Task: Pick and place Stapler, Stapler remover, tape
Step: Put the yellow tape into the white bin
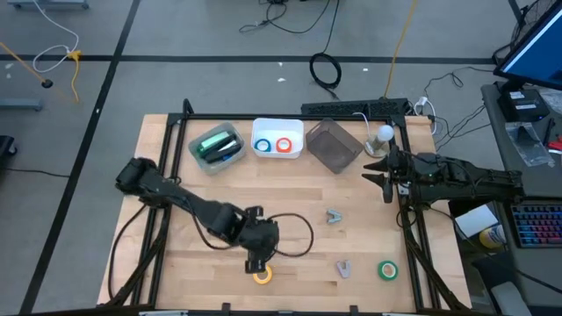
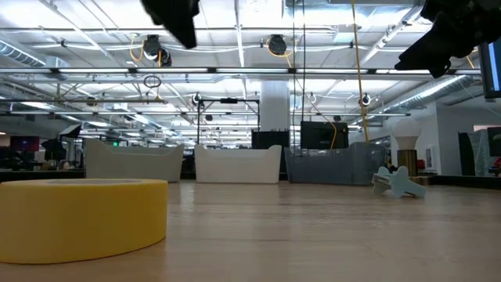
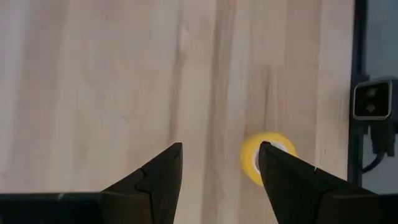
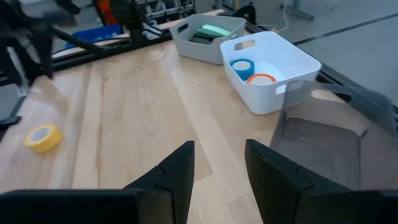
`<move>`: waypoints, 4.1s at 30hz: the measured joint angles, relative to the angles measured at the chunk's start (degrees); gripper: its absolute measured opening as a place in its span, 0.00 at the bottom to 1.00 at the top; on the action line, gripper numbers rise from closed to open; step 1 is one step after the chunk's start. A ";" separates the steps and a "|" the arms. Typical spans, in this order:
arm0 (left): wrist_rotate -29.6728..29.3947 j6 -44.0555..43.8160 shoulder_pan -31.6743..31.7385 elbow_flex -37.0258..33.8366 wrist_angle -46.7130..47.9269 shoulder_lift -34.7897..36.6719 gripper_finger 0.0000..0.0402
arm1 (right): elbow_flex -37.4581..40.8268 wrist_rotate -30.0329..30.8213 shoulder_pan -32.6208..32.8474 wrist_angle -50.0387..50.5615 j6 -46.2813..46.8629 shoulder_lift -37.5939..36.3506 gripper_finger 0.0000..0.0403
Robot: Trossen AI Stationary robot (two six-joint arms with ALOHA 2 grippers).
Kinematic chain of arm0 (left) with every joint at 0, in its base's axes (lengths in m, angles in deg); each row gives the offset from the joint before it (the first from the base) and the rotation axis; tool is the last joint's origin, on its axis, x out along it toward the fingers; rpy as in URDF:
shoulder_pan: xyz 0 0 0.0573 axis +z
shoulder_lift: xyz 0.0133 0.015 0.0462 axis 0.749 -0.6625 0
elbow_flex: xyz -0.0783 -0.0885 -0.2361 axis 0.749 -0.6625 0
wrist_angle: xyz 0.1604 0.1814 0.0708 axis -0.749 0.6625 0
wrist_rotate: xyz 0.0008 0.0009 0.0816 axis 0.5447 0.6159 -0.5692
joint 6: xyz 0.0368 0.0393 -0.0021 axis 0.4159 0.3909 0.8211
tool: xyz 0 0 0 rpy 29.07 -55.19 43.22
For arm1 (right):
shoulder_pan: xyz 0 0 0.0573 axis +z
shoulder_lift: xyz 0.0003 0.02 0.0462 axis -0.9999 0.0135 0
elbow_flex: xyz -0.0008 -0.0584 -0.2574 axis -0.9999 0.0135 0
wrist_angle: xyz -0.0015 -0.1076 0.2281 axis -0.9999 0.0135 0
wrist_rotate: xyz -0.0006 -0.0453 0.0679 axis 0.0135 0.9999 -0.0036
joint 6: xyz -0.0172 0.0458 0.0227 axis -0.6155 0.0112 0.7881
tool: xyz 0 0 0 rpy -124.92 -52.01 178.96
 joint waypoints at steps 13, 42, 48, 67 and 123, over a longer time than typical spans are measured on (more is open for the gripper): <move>4.11 -9.52 -2.41 0.00 0.96 -5.59 0.53 | 0.00 -5.66 0.00 0.01 -1.10 -5.26 0.33; 10.95 -22.30 1.67 -0.02 4.20 -7.65 0.53 | 18.07 -9.85 0.00 -17.59 -2.14 -12.64 0.33; 14.61 -24.65 0.18 -0.02 4.25 -10.73 0.53 | 18.07 -9.83 0.00 -16.39 -2.54 -12.62 0.33; 10.58 -25.55 -2.99 -0.02 1.14 -15.67 0.53 | 18.07 -9.76 -0.01 -15.22 -1.89 -12.61 0.33; -8.42 34.09 51.06 0.00 -15.69 0.73 0.09 | 18.07 -7.92 -0.02 -14.99 -1.45 -12.18 0.33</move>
